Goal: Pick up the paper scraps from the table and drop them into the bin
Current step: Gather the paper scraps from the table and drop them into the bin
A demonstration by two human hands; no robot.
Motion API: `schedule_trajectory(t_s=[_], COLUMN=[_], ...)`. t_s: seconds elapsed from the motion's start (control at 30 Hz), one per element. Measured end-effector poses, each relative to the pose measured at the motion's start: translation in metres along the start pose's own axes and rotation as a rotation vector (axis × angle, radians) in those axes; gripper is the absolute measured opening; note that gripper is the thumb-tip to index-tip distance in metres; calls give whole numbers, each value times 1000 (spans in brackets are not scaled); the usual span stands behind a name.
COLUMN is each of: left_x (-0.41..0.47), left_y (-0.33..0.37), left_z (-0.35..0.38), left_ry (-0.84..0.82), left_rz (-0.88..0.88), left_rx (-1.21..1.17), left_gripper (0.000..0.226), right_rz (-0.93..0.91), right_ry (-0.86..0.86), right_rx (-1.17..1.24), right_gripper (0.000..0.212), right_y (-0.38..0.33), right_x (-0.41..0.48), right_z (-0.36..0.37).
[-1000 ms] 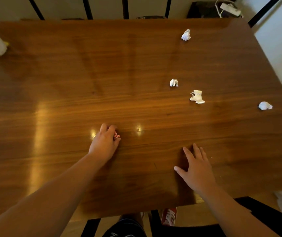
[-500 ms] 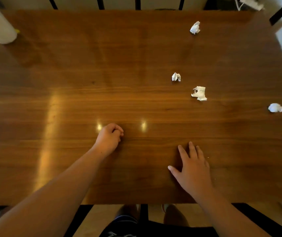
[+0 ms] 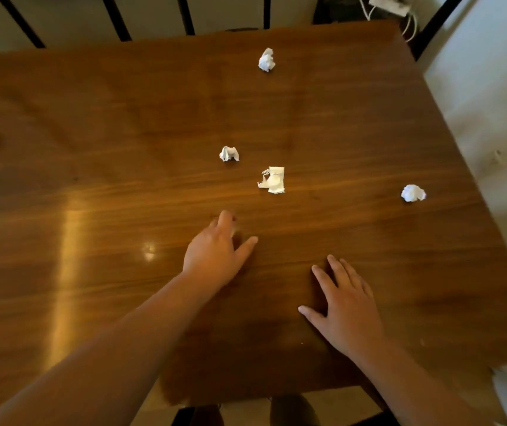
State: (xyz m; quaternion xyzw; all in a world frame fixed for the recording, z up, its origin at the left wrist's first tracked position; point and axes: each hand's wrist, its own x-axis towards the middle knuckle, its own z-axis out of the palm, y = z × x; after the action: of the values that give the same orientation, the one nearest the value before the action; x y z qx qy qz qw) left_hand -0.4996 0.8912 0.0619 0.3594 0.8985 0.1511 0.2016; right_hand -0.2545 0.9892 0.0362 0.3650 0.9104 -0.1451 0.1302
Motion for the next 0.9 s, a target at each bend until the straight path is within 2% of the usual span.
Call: schedule_trajectory(t_s=[0.2,0.3,0.47,0.67,0.83,0.9], left_x=[75,99,120,130,127,122], left_y=[54,62,66,67,72,75], left_z=[21,26,31,45,50,50], left_ry=[154,203,220,179,177,125], left_rz=[159,144,113,188,261,242], left_rx=[285,400,423,417,311,235], left_gripper=[71,81,84,58,25,21], right_rz=[-68,-90,-97,-117,-124,-136], right_ry=[11,23,55,74,89,95], right_rx=[70,83,86,84,100,109], right_gripper=[78,76,73,74,73,71], right_y=[26,28,30,35,35,36], right_x=[-1,-1,-2,-3,-3,-3], right_z=[5,8,10,17,17,15])
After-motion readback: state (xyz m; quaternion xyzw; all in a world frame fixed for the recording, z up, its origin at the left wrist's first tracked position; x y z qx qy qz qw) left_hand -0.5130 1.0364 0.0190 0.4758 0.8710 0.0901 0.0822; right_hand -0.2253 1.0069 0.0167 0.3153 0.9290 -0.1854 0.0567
